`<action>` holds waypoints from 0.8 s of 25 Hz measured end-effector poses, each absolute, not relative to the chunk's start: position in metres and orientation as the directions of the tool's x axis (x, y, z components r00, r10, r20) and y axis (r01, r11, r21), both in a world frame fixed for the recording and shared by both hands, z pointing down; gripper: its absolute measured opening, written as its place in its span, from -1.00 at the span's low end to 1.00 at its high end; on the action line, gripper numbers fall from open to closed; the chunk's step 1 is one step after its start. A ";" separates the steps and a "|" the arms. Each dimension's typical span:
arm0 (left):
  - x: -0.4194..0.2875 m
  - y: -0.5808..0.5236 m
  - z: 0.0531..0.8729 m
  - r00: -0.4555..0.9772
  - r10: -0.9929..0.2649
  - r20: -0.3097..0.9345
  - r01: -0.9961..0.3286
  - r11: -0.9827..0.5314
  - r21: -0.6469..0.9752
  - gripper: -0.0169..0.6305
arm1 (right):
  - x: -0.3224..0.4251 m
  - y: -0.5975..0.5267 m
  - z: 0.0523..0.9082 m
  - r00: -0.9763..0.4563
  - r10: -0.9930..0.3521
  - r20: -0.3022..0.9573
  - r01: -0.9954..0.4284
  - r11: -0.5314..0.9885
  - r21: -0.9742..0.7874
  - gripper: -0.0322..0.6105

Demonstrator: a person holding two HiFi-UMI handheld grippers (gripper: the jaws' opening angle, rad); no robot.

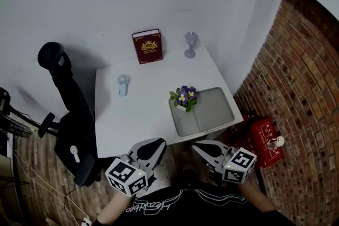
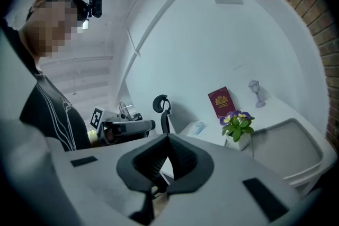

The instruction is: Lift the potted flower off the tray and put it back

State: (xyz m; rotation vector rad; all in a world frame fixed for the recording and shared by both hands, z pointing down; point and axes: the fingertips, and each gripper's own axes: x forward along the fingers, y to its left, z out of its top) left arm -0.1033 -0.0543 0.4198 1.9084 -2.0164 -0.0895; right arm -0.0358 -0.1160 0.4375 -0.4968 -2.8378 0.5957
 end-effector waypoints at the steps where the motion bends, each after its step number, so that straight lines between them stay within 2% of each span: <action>1: -0.096 -0.051 0.416 -0.005 -0.977 0.212 -0.959 0.065 0.277 -0.81 | -0.033 -0.111 0.437 -0.926 0.358 0.120 0.279 0.864 -0.420 -0.89; 11: -0.058 -0.015 0.413 0.076 -0.980 0.184 -0.965 -0.026 0.261 -0.83 | -0.001 -0.067 0.423 -0.942 0.331 0.057 0.283 0.874 -0.394 -0.89; 20: -0.049 0.004 0.420 0.082 -0.985 0.154 -0.948 -0.030 0.317 -0.83 | 0.018 -0.045 0.431 -0.951 0.293 0.097 0.235 0.891 -0.389 -0.89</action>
